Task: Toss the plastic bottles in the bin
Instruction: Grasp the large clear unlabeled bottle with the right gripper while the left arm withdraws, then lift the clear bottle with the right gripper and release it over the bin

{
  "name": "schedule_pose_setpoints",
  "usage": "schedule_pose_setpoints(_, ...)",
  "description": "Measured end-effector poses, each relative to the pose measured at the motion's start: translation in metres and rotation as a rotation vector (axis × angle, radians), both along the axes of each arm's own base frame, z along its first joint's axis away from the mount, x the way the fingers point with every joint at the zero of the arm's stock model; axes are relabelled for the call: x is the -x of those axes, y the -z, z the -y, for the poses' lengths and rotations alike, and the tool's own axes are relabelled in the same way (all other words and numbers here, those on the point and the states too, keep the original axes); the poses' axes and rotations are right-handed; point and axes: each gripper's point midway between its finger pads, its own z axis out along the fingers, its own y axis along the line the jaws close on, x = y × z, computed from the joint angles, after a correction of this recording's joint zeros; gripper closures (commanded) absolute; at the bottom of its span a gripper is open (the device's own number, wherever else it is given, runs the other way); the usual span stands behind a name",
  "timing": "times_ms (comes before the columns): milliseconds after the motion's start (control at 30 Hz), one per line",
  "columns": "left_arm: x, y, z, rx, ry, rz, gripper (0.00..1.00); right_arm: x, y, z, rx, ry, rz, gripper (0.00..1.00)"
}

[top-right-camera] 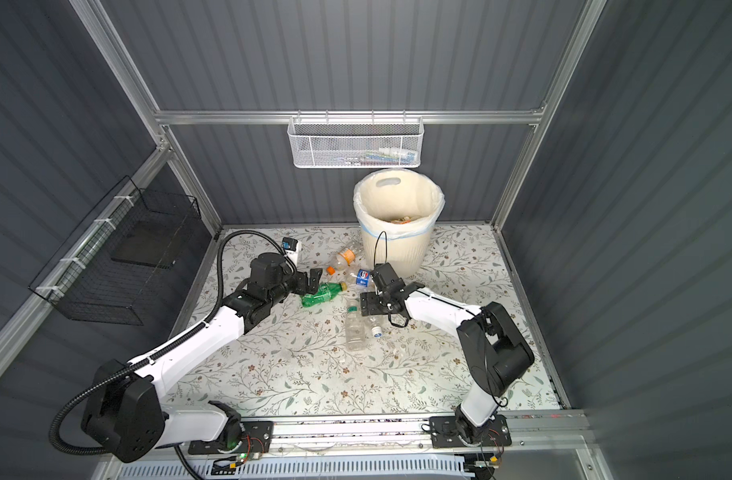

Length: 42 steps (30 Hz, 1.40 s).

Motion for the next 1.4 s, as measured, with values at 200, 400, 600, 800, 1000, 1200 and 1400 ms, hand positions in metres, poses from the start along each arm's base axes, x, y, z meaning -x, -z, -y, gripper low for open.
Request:
schedule_pose_setpoints(200,0.004,0.012,0.000,0.027,-0.012,-0.040,0.00,-0.004,0.015,-0.003,0.032,-0.024,-0.015,0.22)
schedule_pose_setpoints(400,0.005,0.020,0.001,0.034,-0.011,-0.058,0.00,-0.002,0.031,-0.003,0.060,-0.038,-0.040,0.32)
schedule_pose_setpoints(600,0.007,0.028,0.001,0.034,-0.009,-0.077,0.00,-0.005,0.029,-0.005,0.054,-0.033,-0.027,0.46)
schedule_pose_setpoints(800,0.007,0.028,0.003,0.039,-0.001,-0.075,0.00,-0.005,0.024,-0.001,0.054,-0.019,-0.009,0.52)
schedule_pose_setpoints(1000,0.014,0.036,0.007,0.063,0.035,-0.072,0.00,0.000,-0.004,0.008,0.032,0.008,0.054,0.54)
schedule_pose_setpoints(1200,0.015,0.031,0.009,0.081,0.051,-0.047,0.00,0.005,-0.040,0.025,-0.014,0.059,0.157,0.54)
schedule_pose_setpoints(1400,0.014,0.023,0.014,0.107,0.073,-0.021,0.00,0.011,-0.077,0.060,-0.061,0.150,0.297,0.54)
